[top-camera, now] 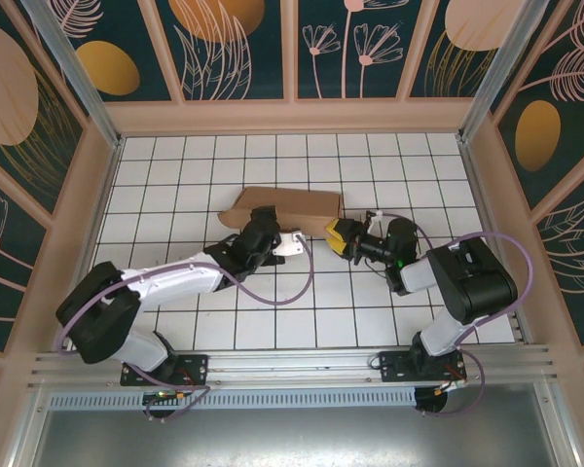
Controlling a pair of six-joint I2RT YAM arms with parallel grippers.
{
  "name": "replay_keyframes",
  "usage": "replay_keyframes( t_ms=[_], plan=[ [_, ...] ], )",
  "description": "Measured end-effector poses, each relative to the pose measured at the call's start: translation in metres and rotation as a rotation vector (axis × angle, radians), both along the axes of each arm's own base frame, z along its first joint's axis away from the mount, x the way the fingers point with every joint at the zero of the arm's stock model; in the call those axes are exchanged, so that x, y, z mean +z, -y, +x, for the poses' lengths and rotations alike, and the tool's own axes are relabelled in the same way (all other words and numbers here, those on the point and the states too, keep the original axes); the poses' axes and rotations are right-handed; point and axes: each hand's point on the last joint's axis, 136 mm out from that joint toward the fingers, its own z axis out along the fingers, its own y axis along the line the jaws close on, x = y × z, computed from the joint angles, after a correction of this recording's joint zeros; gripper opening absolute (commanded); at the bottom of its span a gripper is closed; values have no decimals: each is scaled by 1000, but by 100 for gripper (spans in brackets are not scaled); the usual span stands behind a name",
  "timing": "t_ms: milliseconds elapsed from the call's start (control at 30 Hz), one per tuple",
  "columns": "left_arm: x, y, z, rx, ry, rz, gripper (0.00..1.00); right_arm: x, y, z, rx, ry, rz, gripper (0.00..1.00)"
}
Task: Fold the paper box
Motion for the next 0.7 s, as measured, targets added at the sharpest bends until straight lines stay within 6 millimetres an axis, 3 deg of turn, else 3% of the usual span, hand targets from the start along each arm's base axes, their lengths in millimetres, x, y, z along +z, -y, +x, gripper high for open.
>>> replay_keyframes(
  t_ms=[267,533,667,700],
  plan=[
    [21,8,12,-28,118,5,94,-3,0,0,0,-11,-5,42],
    [-12,18,22,-39,65,80,92,-2,0,0,0,-10,-5,42],
    [-15,23,35,-26,63,89,83,-1,0,1,0,-7,-4,41],
    [-14,24,39,-19,65,86,76,-1,0,1,0,-7,-4,42]
  ],
)
